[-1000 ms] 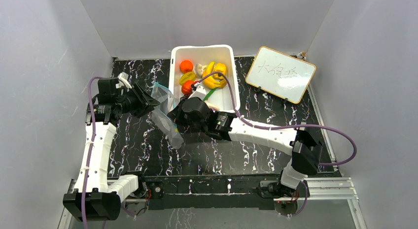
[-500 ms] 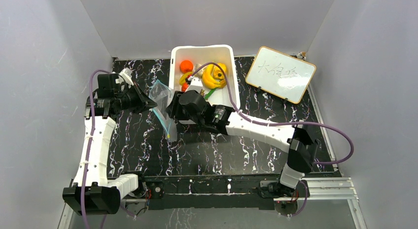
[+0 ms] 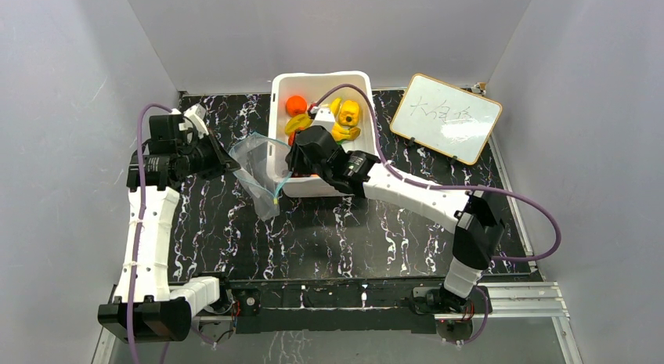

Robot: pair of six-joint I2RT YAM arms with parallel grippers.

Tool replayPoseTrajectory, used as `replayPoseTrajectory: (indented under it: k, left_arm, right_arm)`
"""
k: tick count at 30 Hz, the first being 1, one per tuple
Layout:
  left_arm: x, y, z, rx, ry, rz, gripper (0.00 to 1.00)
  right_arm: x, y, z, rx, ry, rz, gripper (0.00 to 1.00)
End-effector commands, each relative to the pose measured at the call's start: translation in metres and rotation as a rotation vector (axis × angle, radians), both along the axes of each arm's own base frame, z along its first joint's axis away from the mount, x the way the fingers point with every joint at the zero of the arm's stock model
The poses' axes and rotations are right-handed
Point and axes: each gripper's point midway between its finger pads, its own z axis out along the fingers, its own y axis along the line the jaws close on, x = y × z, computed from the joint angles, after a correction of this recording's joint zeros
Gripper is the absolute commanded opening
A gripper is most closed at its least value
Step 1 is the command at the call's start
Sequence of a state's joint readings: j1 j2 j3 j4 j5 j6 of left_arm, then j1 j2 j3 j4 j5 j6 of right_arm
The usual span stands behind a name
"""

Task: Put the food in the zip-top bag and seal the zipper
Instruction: Open the zipper of the food storage bag, then pick up the fake fruit from the bin.

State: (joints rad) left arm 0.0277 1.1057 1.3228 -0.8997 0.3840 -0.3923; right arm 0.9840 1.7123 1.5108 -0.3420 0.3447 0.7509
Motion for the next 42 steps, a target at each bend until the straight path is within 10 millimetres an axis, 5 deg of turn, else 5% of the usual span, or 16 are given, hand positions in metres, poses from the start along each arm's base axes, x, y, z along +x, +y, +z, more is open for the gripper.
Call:
replayPoseTrajectory:
  k: [1, 10, 19, 30, 37, 42]
  left_arm:
    - [-0.007, -0.003, -0.001, 0.004, -0.006, -0.029, 0.0]
    - [-0.011, -0.007, -0.012, -0.013, -0.004, -0.052, 0.0]
    - [-0.013, 0.001, -0.004, 0.035, -0.039, -0.03, 0.0]
    - [-0.008, 0.04, -0.007, 0.254, -0.077, 0.046, 0.0]
    - [-0.004, 0.075, 0.003, 0.468, -0.105, 0.113, 0.0]
    - [0.005, 0.084, 0.015, 0.548, -0.133, 0.14, 0.0]
  right_arm:
    - [0.011, 0.012, 0.042, 0.072, -0.101, 0.065, 0.28]
    - [0.011, 0.02, 0.095, 0.095, -0.244, 0.386, 0.61]
    - [0.063, -0.012, 0.112, 0.048, -0.332, 0.283, 0.77]
    - [0.161, -0.045, 0.019, -0.214, -0.259, 0.129, 0.7]
    - [0.215, -0.067, -0.023, -0.308, -0.225, 0.059, 0.68]
    - [0.238, -0.079, -0.053, -0.353, -0.209, 0.025, 0.67]
